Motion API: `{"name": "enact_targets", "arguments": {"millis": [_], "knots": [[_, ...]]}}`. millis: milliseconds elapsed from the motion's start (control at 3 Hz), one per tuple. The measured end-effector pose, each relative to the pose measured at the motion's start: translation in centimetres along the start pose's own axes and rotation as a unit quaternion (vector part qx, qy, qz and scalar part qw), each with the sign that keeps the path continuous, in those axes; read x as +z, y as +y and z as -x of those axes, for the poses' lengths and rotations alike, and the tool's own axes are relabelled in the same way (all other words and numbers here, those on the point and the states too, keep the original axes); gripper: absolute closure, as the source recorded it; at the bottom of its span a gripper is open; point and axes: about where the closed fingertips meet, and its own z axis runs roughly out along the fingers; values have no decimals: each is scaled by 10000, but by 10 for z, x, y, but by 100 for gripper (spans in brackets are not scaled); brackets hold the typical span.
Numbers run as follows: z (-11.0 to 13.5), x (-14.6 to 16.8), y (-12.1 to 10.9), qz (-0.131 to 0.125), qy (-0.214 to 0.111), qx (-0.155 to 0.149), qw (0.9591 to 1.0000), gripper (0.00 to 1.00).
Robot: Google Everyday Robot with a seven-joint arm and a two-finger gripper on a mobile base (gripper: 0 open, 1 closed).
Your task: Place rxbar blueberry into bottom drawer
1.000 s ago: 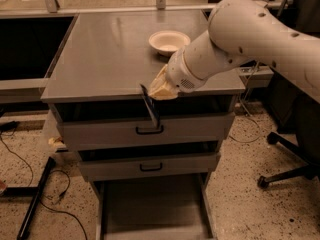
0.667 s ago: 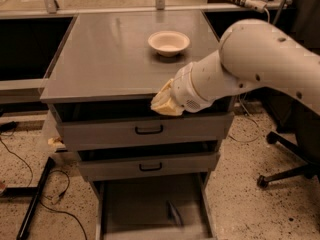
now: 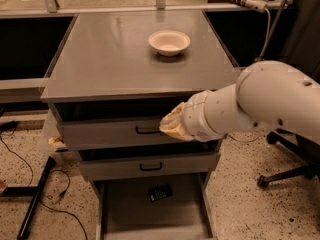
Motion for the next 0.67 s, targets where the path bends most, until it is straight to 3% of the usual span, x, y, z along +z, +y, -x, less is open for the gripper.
{"name": "enact_targets", "arguments": {"millis": [667], "knots": [[1, 0, 0, -2, -5, -10, 10000, 34]]}}
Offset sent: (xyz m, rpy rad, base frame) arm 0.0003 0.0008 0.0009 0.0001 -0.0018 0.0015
